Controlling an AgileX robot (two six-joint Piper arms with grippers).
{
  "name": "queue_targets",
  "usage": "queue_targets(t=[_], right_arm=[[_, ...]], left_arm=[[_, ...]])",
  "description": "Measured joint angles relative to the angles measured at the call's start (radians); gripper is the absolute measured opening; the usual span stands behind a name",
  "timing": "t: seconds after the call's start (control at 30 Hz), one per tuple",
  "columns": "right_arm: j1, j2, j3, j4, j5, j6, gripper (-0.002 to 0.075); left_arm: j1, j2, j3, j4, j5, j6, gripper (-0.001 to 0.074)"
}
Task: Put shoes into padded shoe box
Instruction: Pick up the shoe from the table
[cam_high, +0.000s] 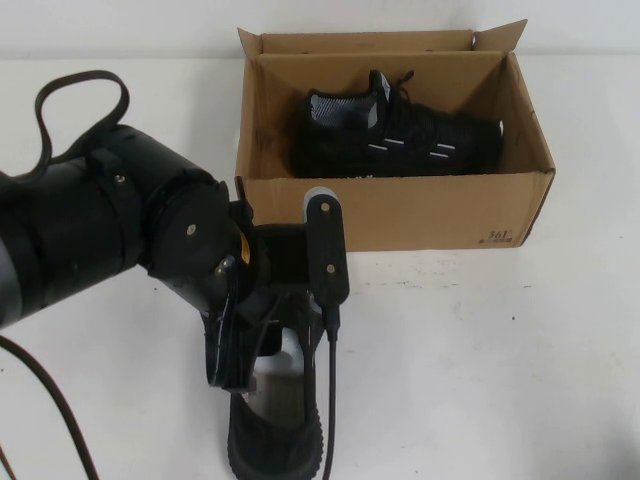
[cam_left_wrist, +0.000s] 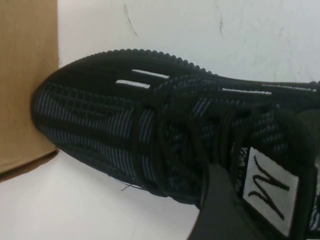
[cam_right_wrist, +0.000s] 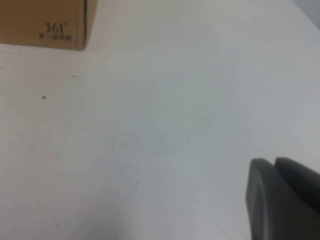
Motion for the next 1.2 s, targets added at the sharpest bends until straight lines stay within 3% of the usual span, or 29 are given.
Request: queue_targets(t=[0.97,1.07,1.2], right_arm=[[0.0,0.0,0.0,0.0,0.0,0.0,-0.0008],[0.0,0.0,0.0,0.0,0.0,0.0,-0.0008],[0.0,0.0,0.0,0.0,0.0,0.0,-0.0008]], left_arm=[[0.036,0.063,0.0,-0.028,-0.027,0.0,0.0356],[0.036,0.063,0.0,-0.031,-0.027,0.0,0.0328],[0.036,0.063,0.0,-0.031,-0.021,0.0,0.0235]])
